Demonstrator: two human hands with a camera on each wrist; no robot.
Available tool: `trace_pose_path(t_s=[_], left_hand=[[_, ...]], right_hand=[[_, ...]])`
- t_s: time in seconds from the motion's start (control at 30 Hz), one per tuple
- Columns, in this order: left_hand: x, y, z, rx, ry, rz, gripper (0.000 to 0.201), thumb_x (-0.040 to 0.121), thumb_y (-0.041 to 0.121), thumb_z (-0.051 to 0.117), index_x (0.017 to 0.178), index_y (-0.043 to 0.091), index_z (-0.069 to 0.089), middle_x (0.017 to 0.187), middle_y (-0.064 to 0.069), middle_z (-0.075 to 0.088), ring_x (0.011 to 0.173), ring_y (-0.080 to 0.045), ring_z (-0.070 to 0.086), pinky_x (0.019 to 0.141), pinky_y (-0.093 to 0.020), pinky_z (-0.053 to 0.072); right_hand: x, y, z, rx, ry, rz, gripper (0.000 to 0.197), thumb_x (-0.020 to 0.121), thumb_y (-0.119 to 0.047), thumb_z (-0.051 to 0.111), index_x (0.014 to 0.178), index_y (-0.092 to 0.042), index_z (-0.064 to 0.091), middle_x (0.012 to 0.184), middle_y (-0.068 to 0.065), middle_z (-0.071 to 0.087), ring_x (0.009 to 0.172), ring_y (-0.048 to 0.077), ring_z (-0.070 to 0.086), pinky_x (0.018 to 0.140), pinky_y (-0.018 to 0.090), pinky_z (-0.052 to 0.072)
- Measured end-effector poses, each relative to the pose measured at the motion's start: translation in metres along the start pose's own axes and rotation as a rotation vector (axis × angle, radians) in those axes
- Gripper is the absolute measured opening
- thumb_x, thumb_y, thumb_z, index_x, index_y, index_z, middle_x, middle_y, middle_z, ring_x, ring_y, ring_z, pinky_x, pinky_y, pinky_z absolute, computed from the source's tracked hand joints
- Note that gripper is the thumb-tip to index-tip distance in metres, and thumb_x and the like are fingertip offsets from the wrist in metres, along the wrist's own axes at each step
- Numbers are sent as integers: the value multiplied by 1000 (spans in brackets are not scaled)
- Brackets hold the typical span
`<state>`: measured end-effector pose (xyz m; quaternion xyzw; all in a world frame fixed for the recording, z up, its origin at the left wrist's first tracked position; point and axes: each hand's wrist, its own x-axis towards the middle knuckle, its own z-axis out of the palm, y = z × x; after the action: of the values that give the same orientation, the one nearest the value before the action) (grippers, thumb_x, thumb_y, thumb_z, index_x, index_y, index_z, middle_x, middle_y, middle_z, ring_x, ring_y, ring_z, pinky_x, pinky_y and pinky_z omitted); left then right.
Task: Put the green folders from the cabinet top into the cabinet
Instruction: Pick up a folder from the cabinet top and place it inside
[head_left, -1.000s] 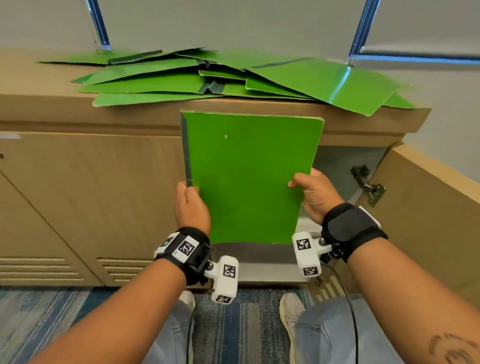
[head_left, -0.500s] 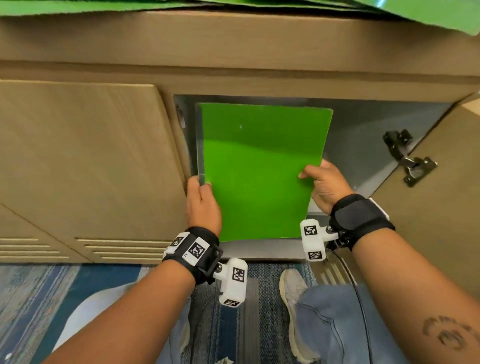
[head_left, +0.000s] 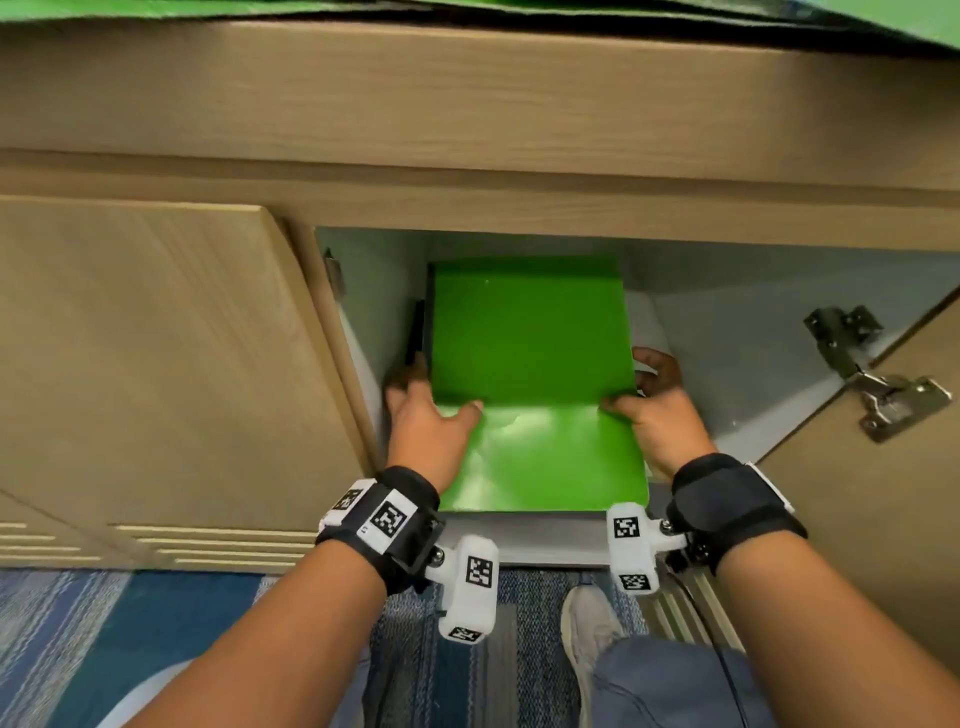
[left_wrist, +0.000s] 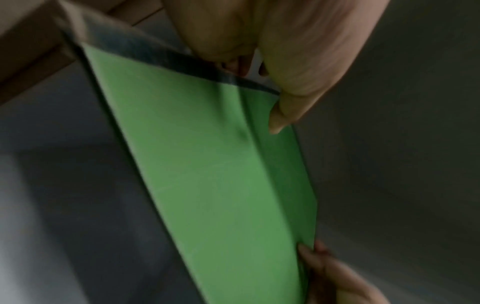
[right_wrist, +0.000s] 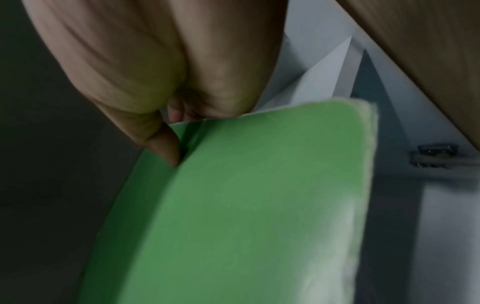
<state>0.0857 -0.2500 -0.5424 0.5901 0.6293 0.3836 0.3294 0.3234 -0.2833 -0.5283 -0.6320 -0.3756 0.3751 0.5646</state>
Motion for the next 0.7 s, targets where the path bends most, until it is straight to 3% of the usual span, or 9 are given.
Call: trace_pose_path(t_s=[0.1,0.17,0.23,0.3,0.37,0.47,0.57,0.63,0.7], left_hand=[[-6,-2,-1,215,-157,201,93,71,48,76,149,23,31,155,-13,18,145,-29,18,118,-40,20],[-10,-4,-2,435,-326,317,101,67,60,74,150,31,24,160,-5,6,148,-26,-1,120,-47,0],[-14,-7,-2,643,-478,391,109,65,65,72,152,34,13,161,-4,-1,148,-25,-11,117,-50,-11],[-17,-12,-1,807,-585,432,114,66,63,72,153,33,4,161,-5,-3,147,-26,-12,116,-54,-11],[-16,-17,-1,872,-633,429,109,72,54,72,153,32,3,162,-5,-3,148,-24,-9,118,-54,-6],[-13,-16,-4,855,-673,434,89,83,42,67,152,30,13,162,-5,2,149,-22,-1,119,-50,4],[-10,-10,-6,853,-659,477,68,92,35,58,150,30,23,161,-5,9,149,-23,6,119,-50,7],[-6,-7,-9,846,-640,493,58,95,29,54,148,31,31,160,-3,16,148,-24,11,119,-51,7],[0,-5,-12,847,-643,491,54,95,23,53,146,31,35,159,-2,23,147,-23,16,119,-50,8]], right_hand=[[13,3,5,46,-3,23,65,74,25,58,129,-7,44,106,17,64,87,24,64,75,35,55],[16,3,9,31,-18,35,61,77,23,55,130,-7,47,106,13,65,88,22,65,74,30,54],[17,4,13,10,-23,40,59,79,22,52,130,-7,50,110,14,64,92,24,64,76,29,53],[18,7,15,-15,-30,56,58,79,22,50,129,-6,53,116,16,64,100,28,63,86,37,52],[19,11,15,-35,-56,64,53,79,20,48,125,-5,57,121,16,65,106,29,64,91,37,51],[18,14,15,-84,-108,74,47,81,18,49,121,-4,60,120,12,65,104,21,64,80,17,52],[15,15,14,-118,-118,104,45,83,18,48,122,-1,59,114,8,65,98,20,63,70,7,48],[15,19,14,-150,-97,125,43,85,17,49,124,1,57,111,10,63,86,17,59,64,8,46],[15,20,16,-154,-93,159,41,86,15,50,121,-5,57,108,8,65,87,16,59,65,11,46]])
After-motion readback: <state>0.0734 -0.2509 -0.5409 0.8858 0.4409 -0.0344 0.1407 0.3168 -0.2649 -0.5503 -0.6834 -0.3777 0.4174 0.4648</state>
